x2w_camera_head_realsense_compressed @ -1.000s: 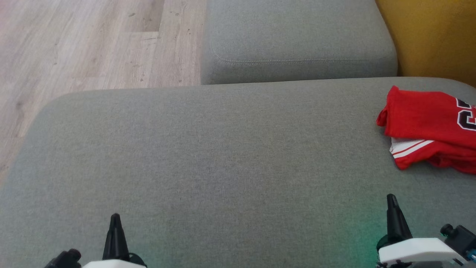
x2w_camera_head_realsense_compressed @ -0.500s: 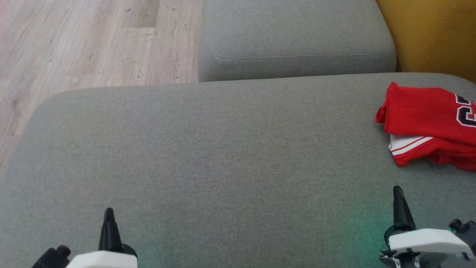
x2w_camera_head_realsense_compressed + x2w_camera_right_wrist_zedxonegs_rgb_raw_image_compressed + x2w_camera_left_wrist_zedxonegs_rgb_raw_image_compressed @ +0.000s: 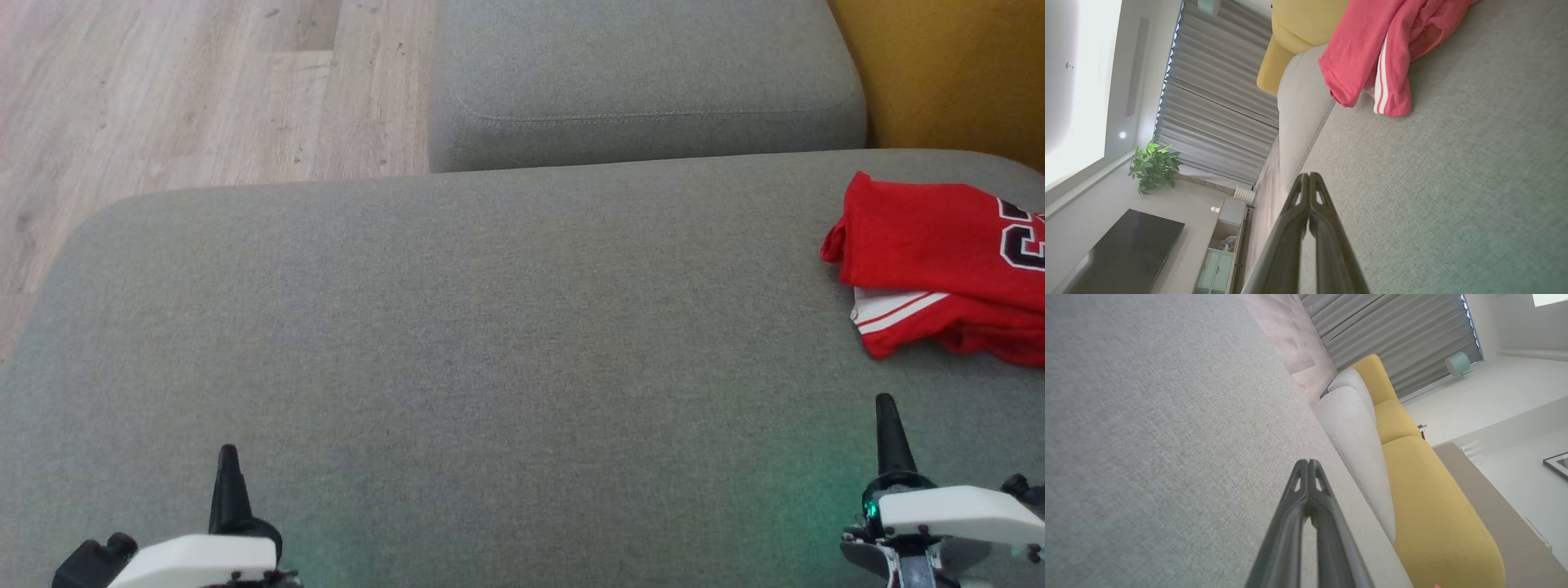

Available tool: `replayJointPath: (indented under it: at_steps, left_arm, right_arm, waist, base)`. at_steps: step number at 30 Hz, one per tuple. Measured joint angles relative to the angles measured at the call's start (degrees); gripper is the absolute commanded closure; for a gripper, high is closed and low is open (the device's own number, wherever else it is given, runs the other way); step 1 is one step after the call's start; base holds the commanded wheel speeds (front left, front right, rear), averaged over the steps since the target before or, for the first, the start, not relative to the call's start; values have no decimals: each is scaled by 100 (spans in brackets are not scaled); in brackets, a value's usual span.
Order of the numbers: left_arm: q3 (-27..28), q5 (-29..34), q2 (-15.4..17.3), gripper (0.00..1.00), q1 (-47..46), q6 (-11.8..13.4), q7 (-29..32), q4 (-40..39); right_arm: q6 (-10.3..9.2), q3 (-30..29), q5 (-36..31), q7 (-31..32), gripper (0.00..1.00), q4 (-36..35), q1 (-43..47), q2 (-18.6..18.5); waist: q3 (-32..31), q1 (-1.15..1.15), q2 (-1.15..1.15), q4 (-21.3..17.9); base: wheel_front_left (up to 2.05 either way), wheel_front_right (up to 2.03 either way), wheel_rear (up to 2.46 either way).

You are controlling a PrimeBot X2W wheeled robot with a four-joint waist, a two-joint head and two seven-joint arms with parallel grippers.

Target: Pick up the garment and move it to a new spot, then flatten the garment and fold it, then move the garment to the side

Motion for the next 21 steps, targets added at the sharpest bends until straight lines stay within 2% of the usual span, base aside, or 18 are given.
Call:
replayJointPath:
  at_steps: [21]
  left_arm:
    - [221,-1440,-3,100,-341,-166,353,79]
  right_arm:
    - [0,-230,1365,364,100,-21,-268,-2]
  waist:
    - [118,-1,0,-73]
  base:
    - [0,0,0]
